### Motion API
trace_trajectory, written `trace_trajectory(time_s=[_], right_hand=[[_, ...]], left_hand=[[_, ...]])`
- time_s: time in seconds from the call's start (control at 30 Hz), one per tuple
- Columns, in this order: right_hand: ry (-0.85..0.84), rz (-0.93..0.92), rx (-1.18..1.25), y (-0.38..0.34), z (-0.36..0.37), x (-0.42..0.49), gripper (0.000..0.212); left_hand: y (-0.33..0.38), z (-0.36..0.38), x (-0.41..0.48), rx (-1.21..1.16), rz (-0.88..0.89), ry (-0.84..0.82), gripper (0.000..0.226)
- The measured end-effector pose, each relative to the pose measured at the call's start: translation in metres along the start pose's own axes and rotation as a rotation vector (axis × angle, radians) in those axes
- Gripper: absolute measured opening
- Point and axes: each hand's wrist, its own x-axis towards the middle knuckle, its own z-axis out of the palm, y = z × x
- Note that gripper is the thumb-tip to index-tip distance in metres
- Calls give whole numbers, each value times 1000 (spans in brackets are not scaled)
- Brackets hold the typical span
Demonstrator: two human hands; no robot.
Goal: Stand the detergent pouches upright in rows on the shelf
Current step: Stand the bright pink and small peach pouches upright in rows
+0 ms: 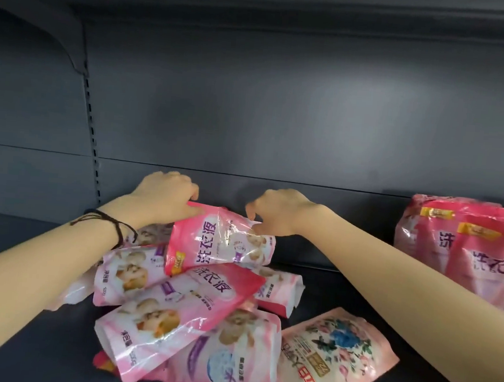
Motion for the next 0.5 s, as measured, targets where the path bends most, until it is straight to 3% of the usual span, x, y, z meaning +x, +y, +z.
trace_trajectory(time_s=[0.1,0.2,0.27,0.33,0.43,0.5], right_hand=[[29,35,171,3,7,20,31],[68,70,468,1,13,37,39],[81,46,593,-3,15,45,39],[113,17,671,-7,19,50,25],[228,90,853,-6,23,48,24],[290,161,1038,1,27,41,23]], left_hand=[[-15,15,8,-399,-53,-73,8],[-18,15,15,-628,-22,-23,14],[-13,10,18,-703,28,20,12],[-6,3,23,-707,86,90,9],[7,-8,30,-661,129,194,5],[17,-11,35,-756,122,269,6]])
